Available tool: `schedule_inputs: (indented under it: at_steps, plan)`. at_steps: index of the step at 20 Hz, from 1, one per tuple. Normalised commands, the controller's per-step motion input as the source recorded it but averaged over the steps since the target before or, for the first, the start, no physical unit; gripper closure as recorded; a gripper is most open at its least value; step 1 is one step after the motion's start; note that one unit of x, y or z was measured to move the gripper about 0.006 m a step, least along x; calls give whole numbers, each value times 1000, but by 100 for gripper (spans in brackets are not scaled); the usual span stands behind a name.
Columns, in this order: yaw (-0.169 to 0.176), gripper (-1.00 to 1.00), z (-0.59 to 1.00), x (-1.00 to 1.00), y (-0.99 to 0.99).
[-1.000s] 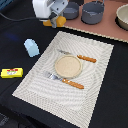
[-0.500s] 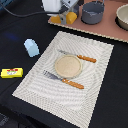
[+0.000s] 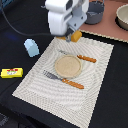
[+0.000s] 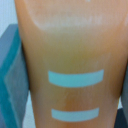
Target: Place the bread, butter, and milk from the table onto the serving area.
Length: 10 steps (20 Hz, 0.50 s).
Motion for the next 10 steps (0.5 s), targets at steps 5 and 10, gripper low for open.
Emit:
schedule_inputs:
  at_steps: [5, 10]
  plan:
    - [-22, 100, -245, 820, -586]
    - [-6, 100, -191, 527, -191]
